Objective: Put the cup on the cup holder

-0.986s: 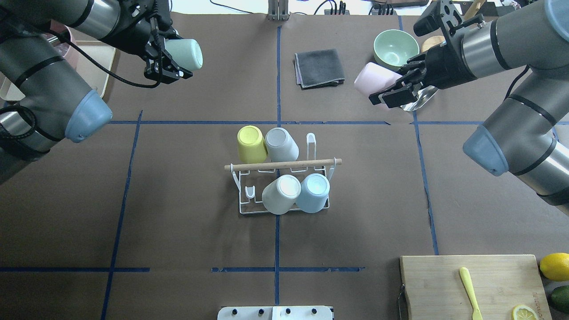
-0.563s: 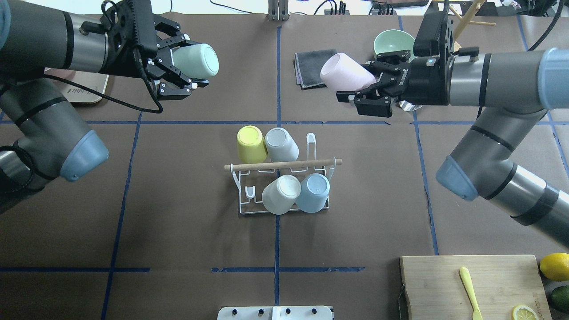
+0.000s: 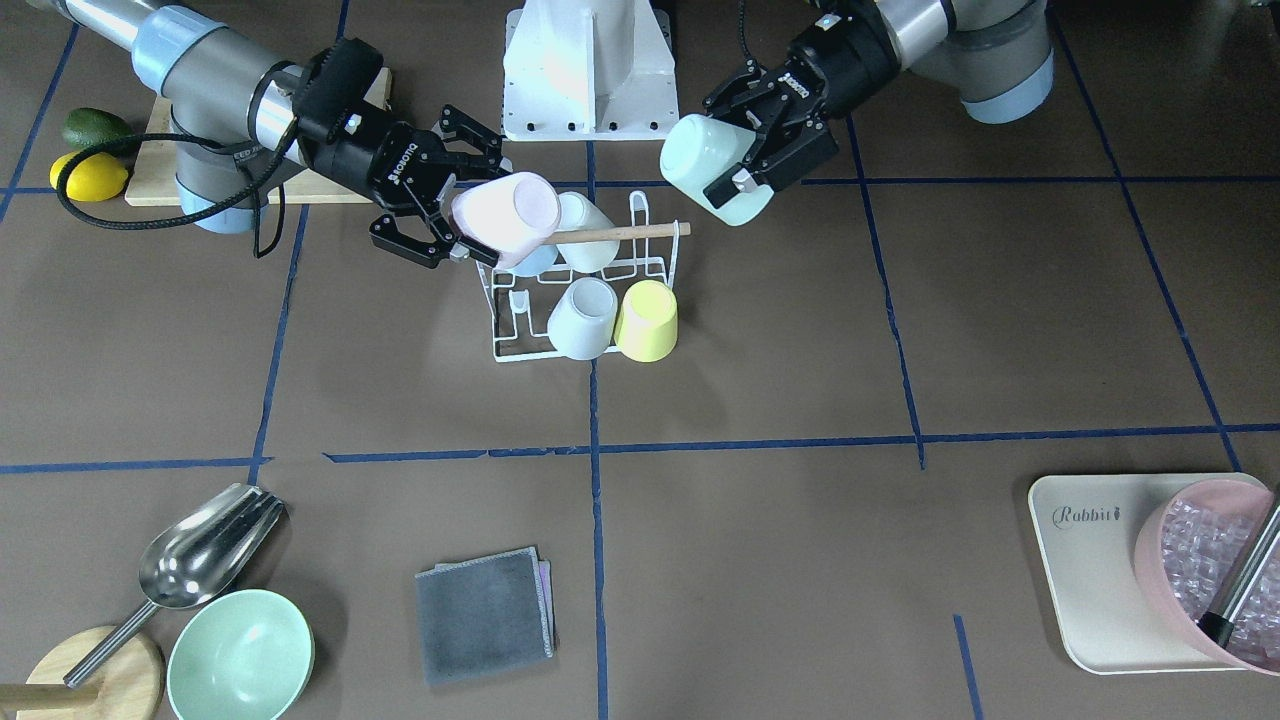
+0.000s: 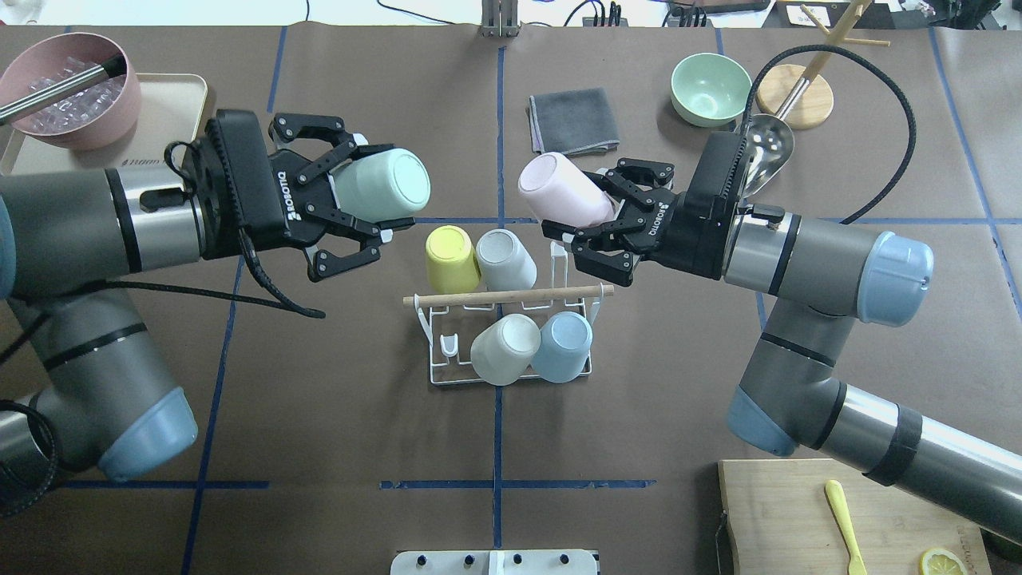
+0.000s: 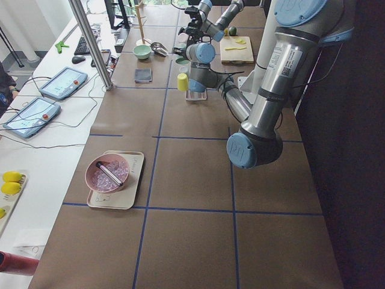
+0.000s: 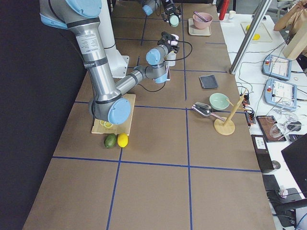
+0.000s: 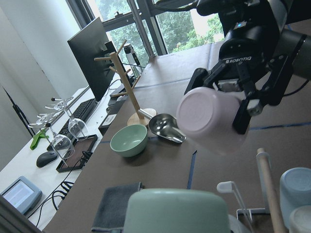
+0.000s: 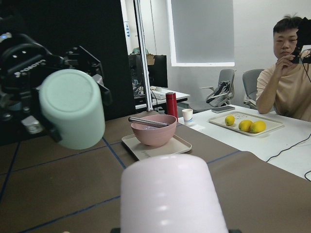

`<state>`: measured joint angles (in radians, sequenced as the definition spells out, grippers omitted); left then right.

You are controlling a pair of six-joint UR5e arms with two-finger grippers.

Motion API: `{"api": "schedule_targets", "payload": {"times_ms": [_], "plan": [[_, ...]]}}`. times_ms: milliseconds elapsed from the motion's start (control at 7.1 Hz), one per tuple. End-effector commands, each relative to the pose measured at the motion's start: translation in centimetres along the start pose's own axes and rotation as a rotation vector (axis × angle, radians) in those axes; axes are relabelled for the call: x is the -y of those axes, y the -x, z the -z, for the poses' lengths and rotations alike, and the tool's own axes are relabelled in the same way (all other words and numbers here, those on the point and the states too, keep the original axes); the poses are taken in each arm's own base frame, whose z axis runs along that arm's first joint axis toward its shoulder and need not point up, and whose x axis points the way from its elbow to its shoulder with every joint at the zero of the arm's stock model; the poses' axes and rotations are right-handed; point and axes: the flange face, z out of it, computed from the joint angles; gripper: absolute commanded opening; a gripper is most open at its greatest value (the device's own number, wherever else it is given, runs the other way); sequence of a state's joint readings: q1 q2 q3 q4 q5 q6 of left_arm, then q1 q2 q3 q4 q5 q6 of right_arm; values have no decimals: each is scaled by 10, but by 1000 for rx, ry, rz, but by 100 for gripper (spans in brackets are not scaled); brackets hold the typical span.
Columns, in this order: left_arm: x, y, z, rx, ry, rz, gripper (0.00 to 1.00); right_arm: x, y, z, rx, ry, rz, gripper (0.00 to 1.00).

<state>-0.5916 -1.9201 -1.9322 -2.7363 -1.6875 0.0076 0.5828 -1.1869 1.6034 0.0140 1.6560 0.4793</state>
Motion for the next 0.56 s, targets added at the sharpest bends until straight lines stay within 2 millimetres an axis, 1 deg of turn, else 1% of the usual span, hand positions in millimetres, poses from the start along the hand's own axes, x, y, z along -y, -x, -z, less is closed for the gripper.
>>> {"api": "schedule_targets", "payload": {"times_ms": [0,141,282,423], "plan": [[-8,-69,1,78,-139,75,0,-20,-9,-23,-42,-38,11,6],[-10,-91,3,99,-198,113,0,-18,-2,-31,-37,-39,8,6],[-15,-102,8,134,-243,144,1,-23,0,-32,-29,-37,5,6],[-37,-119,7,154,-236,172,2,-44,8,-35,-15,-5,-7,6]]}}
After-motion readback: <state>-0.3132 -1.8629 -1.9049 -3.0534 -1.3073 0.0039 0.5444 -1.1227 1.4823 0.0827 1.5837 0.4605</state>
